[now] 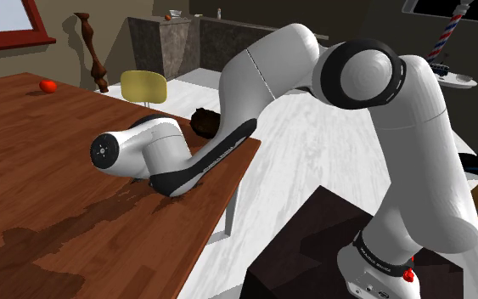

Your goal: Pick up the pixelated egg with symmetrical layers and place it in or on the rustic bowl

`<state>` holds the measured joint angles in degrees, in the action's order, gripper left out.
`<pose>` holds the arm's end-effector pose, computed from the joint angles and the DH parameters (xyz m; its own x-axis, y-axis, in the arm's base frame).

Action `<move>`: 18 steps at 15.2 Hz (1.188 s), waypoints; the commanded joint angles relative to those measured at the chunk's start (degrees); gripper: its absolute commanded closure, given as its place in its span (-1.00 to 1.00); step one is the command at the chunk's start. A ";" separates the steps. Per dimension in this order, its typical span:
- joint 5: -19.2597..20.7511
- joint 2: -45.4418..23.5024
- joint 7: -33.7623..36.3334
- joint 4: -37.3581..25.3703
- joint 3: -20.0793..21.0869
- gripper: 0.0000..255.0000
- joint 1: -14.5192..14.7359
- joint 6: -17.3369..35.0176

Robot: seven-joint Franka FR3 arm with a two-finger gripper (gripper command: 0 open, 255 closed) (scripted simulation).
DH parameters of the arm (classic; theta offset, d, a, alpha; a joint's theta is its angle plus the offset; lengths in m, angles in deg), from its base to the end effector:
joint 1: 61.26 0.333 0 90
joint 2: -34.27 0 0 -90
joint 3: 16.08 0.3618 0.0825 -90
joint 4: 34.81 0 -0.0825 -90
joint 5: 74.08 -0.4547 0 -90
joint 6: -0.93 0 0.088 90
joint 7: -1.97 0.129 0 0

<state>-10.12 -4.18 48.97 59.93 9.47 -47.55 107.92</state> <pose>0.6470 0.3695 0.2160 0.9084 0.4056 0.1017 0.2315 -0.6903 0.6855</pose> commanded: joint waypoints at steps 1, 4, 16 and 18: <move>0.00 -0.01 0.00 0.00 0.00 1.00 0.00 0.00; 0.00 -0.01 0.00 0.00 -0.01 1.00 0.00 0.00; -2.45 4.22 -3.50 -0.08 1.31 1.00 -0.79 -2.36; -2.99 5.08 -4.31 -0.23 1.58 1.00 -0.94 -2.93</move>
<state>-12.86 0.49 45.07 59.82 10.92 -48.42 105.29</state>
